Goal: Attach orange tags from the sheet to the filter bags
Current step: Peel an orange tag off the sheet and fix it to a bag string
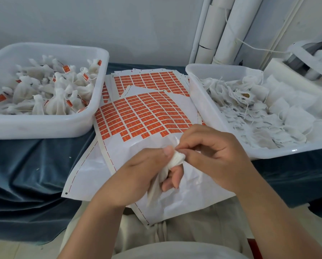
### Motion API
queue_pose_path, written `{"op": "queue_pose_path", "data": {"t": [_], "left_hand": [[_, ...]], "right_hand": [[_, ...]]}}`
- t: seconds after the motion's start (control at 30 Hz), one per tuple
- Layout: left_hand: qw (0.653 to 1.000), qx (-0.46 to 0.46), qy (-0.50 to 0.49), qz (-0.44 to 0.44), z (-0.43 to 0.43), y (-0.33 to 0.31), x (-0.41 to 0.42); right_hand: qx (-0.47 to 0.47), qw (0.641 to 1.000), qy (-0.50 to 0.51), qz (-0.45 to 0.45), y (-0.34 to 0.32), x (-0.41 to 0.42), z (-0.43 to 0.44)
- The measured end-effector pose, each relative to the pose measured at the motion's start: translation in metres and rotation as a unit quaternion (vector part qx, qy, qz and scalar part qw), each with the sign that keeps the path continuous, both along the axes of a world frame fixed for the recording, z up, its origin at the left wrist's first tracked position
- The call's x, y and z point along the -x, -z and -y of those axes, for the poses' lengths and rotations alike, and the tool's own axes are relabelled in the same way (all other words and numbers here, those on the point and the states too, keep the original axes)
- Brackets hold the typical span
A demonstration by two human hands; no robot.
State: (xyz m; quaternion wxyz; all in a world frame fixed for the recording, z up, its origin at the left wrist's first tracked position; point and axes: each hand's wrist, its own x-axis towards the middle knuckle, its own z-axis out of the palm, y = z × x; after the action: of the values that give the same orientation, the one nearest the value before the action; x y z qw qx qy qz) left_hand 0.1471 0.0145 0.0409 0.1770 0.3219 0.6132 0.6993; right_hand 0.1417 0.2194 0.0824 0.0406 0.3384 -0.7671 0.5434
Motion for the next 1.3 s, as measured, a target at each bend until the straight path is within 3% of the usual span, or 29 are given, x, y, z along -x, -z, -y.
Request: {"op": "queue_pose_path", "data": {"t": [0.23,0.4,0.47,0.53,0.63,0.7,0.77,0.97,1.07,1.2,1.3], "left_hand": [[0.99,-0.073,-0.07,0.099,-0.009,0.009,0.003],[0.986,-0.07,-0.07,0.132,-0.012,0.009,0.005],[0.978,-0.103,-0.044,0.174,-0.013,0.007,0.004],[0.963,-0.148,-0.01,0.226,-0.012,0.004,0.003],[0.945,-0.193,0.015,0.263,-0.009,0.002,0.003],[0.931,-0.217,0.038,0.292,-0.011,0.001,0.002],[0.919,-0.229,0.049,0.317,-0.013,0.0,0.001],[0.921,-0.191,-0.067,0.332,-0.021,0.0,0.0],[0.906,-0.22,-0.046,0.36,-0.023,-0.002,-0.002],[0.905,-0.227,-0.039,0.359,-0.025,-0.002,-0.004],[0.909,-0.222,-0.039,0.351,-0.026,-0.002,-0.004]], "right_hand": [[-0.08,0.984,0.062,-0.148,-0.001,-0.001,0.001],[-0.144,0.934,0.144,-0.293,0.006,0.003,0.0],[-0.134,0.928,0.177,-0.299,0.009,0.0,0.005],[-0.093,0.953,0.178,-0.228,0.007,-0.002,0.01],[0.004,0.994,0.105,-0.022,0.001,-0.003,0.012],[0.038,0.993,0.056,0.101,-0.001,-0.003,0.01],[0.037,0.985,0.041,0.165,-0.003,-0.001,0.007],[-0.017,0.987,0.092,0.131,-0.001,0.002,0.0],[0.019,0.979,0.033,0.198,0.0,0.001,0.004],[0.101,0.938,-0.013,0.331,0.003,0.004,0.006],[0.06,0.947,0.008,0.314,0.002,0.003,0.002]]}}
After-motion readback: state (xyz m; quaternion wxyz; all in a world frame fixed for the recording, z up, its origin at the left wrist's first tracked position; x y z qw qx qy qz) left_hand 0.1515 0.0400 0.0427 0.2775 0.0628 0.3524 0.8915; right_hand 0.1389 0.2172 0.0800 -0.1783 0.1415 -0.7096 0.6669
